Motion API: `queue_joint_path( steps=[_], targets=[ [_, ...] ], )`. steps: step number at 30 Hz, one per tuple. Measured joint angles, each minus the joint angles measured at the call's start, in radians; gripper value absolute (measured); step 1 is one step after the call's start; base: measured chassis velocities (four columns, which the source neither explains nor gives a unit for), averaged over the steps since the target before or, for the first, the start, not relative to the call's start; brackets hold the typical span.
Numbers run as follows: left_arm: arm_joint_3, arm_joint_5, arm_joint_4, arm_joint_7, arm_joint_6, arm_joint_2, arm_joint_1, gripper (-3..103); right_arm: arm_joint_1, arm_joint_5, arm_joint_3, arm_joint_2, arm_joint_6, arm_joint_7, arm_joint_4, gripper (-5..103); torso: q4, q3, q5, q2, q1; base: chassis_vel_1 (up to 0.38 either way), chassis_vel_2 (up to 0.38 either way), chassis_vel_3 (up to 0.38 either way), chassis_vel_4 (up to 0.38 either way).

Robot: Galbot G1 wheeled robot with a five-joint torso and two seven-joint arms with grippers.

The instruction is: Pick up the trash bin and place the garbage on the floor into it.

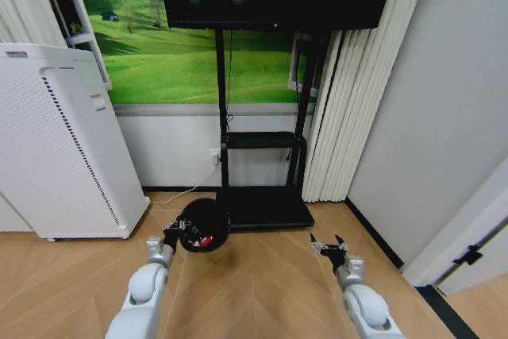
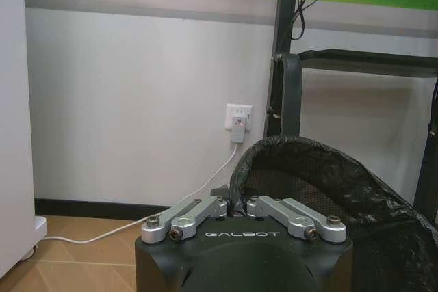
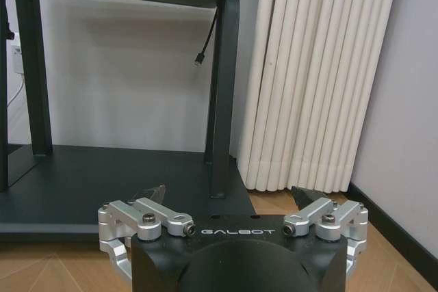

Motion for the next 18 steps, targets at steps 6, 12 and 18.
queue_joint_path(
  steps=[6,12,18],
  targets=[
    [0.003,-0.011,-0.006,0.0,0.0,0.004,-0.001,7,-0.012,-0.028,-0.002,0.006,0.0,-0.009,0.019,100,-0.0001,0.0,0.0,0.0,0.0,0.0,0.0,0.0,0.0],
    [0.003,-0.019,0.004,-0.001,0.003,0.008,-0.014,7,-0.029,-0.036,-0.002,0.012,-0.002,-0.009,0.033,100,-0.0003,0.0,0.0001,0.0,0.0,0.0,0.0,0.0,0.0],
    [0.003,-0.03,0.001,-0.001,0.006,0.013,-0.016,7,-0.041,-0.037,0.0,0.012,-0.007,-0.006,0.037,100,-0.0002,0.0,0.0001,0.0,0.0,0.072,0.031,-0.064,-0.025]
  ],
)
